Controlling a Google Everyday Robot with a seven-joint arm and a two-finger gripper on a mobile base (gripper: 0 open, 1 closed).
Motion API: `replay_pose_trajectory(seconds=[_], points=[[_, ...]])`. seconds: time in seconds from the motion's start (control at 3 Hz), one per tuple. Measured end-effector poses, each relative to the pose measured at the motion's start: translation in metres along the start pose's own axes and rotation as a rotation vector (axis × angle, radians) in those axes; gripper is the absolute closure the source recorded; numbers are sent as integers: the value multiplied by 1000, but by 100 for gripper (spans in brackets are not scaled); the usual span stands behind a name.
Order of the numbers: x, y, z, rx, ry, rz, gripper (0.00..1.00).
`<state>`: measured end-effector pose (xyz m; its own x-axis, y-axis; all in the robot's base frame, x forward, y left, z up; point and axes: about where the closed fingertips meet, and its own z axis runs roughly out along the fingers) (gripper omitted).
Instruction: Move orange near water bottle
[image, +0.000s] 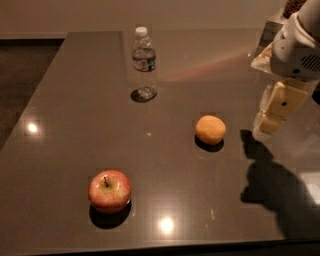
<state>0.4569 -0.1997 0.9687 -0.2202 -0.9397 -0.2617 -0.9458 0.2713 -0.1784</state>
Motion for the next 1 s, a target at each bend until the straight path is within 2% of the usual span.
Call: replay_pose_trajectory(seconds=[0.33,1.0], points=[[-14,-3,28,-47,-35,21,0],[-33,6,91,-95,-80,29,0]])
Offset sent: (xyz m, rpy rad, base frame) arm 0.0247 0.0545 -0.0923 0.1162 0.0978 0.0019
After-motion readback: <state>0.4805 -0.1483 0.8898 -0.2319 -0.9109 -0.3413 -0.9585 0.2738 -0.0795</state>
